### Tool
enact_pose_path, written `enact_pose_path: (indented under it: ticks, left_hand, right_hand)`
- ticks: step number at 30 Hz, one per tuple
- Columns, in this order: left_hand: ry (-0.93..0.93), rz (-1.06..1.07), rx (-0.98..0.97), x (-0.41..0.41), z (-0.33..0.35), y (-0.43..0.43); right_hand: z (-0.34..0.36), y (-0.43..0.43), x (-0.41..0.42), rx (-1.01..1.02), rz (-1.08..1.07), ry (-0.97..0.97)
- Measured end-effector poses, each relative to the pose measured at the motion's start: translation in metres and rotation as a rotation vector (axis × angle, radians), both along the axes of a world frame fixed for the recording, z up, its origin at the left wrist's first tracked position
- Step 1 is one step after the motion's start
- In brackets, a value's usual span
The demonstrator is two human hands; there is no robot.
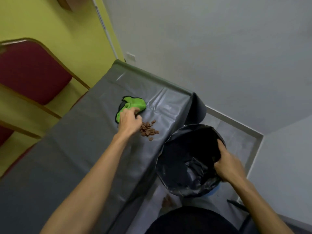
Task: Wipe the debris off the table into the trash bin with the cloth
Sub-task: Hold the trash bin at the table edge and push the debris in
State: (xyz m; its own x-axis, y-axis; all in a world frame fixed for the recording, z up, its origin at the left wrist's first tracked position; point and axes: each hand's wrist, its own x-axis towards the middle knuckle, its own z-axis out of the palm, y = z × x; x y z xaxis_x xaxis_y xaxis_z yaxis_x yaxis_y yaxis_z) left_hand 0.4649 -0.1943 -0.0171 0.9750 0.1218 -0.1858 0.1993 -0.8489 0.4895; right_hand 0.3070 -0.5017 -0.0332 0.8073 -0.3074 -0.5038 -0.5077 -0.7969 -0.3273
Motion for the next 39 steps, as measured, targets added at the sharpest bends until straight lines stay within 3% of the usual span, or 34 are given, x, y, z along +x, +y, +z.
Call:
enact_pose_path:
  ticks: [6,11,20,28,35,39]
  left_hand:
    - [0.235,-0.069,0.221,0.047,-0.022,0.018]
    - [0.206,-0.104,0.317,0.053,-0.028,0.018]
    - [0.241,-0.054,0.151,0.002,-0.028,-0.01]
    - [0.277,-0.151,0.103,-0.023,-0.027,-0.042]
    - [0.342,-0.343,-0.207,-0.093,-0.043,-0.113]
    - [0.25,-0.238,-0.3,-0.092,-0.035,-0.102]
  right_hand:
    - [-0.003,-0.002,0.001,0.011,-0.004,-0.018]
    - [-0.002,-0.003,0.002,0.031,-0.014,-0.009]
    - [0.002,-0.003,0.015,0.043,0.005,0.032]
    - [0.008,0.002,0.015,0.016,0.039,0.031]
    - [0.011,0.004,0.009,0.044,0.021,0.038]
    - [0.012,0.001,0.001,0.054,0.002,0.036]
